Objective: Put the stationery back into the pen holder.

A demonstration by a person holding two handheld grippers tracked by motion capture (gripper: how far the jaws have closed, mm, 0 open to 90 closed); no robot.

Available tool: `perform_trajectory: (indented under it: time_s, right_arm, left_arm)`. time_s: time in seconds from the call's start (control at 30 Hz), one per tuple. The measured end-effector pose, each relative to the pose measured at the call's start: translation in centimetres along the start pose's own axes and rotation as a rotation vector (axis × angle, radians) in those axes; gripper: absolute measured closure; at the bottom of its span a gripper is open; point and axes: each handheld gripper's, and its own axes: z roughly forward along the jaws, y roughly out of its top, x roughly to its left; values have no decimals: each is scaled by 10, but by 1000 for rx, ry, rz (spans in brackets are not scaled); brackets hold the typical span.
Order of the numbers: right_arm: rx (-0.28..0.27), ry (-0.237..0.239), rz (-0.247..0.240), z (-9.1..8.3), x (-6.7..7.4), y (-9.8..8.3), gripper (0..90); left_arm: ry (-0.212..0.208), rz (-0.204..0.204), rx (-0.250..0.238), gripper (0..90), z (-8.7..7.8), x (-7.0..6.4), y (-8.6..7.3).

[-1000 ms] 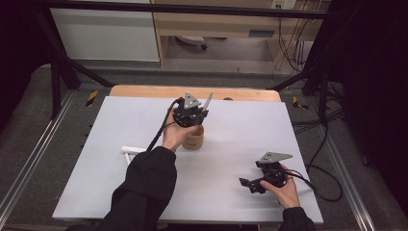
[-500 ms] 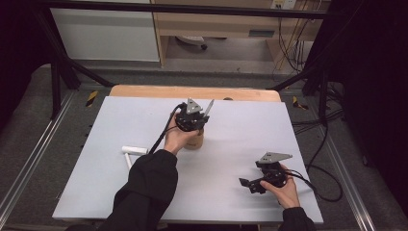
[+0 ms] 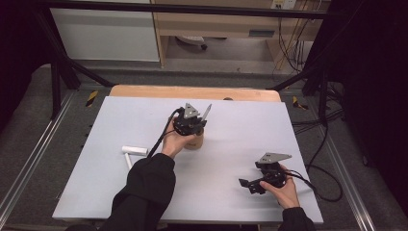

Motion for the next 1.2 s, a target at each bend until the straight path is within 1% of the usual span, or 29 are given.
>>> perform_trajectory:
  time_s: [0.2, 0.33, 0.43, 0.47, 0.6, 0.67, 0.8, 0.87, 1.0, 1.1, 1.2]
  right_arm:
    - [4, 2, -4, 1, 0, 0, 15]
    - [6, 0, -5, 1, 0, 0, 15]
    - [10, 1, -4, 1, 0, 0, 15]
    - [11, 1, -4, 1, 0, 0, 15]
    - [10, 1, -4, 1, 0, 0, 15]
    - [10, 2, -4, 1, 0, 0, 15]
    - [9, 2, -4, 1, 0, 0, 15]
    - [9, 2, -6, 1, 0, 0, 15]
    - [11, 2, -2, 2, 1, 0, 15]
    - [12, -1, -1, 1, 0, 0, 15]
    - [13, -3, -4, 2, 0, 0, 15]
  left_arm:
    - [5, 0, 17, 785, -2, 2, -4]
    - [-2, -3, 28, 784, -3, 1, -8]
    - [-1, 5, 42, 783, -2, 1, -10]
    - [5, 10, 43, 784, -3, 0, -10]
    - [1, 13, 45, 780, -4, 0, -10]
    - [-6, 4, 48, 767, -5, 0, -9]
    - [-14, 2, 55, 692, -10, 1, -8]
    - [-22, 5, 55, 636, -16, 1, -6]
    - [-37, -12, 68, 485, -35, 1, -3]
    - [-59, -10, 67, 406, -50, 1, -3]
    - [-69, 2, 88, 314, -65, 1, -6]
